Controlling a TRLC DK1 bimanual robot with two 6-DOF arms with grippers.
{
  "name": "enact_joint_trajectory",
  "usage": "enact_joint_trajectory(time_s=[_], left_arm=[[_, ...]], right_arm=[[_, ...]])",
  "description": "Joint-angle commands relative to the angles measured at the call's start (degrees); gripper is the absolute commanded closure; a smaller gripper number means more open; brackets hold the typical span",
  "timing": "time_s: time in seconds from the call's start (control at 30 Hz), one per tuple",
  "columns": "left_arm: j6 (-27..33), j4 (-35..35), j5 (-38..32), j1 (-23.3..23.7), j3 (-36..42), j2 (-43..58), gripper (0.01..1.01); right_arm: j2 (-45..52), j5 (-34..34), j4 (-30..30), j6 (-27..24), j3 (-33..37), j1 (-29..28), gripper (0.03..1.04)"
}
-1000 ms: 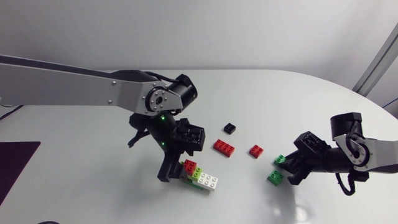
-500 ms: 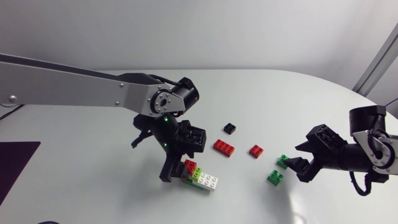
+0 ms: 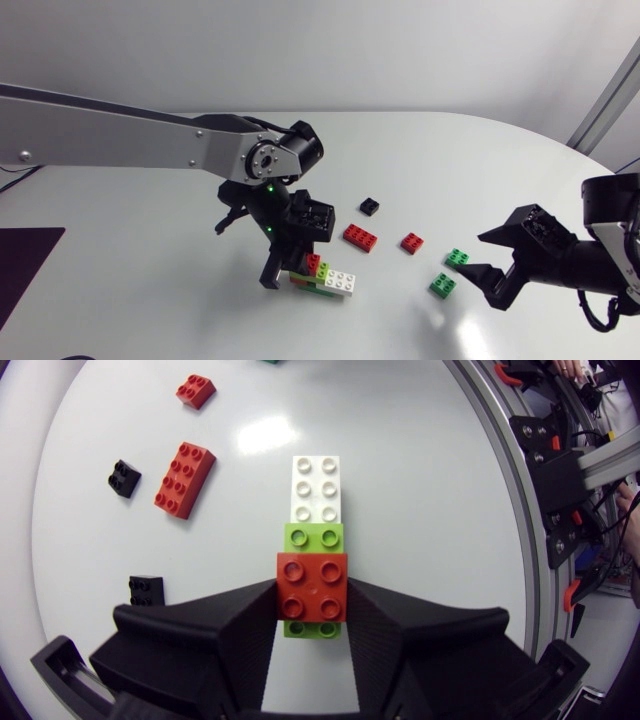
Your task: Separate the duplo bricks
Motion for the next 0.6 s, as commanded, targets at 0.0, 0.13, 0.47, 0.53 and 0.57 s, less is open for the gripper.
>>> enact_joint_trajectory(time_s=[0.0,0.13,0.47,0.53,0.57], left_arm=[[1.5,-0.2,-0.2,-1.0,0.9,1.6,0.857],[1.5,-0.2,-0.2,-1.4,1.3,1.0,0.857],[0.0,-2.6,0.8,-3.6,5.9,0.1,0.857],[-0.8,-2.9,0.9,-4.5,6.6,-0.1,0.857],[-1.1,-3.0,1.2,-4.9,7.0,-0.1,0.857]], right_arm=[[-2.4,-0.8,-2.2,0.5,-2.3,2.4,0.10],[-5.4,-4.5,-6.7,0.8,-2.4,6.4,0.10],[-7.4,-8.4,-10.5,2.9,-0.2,15.6,0.09],[-7.2,-8.3,-9.6,4.8,0.0,17.7,0.09],[-7.1,-8.3,-9.0,5.8,0.0,18.7,0.09]])
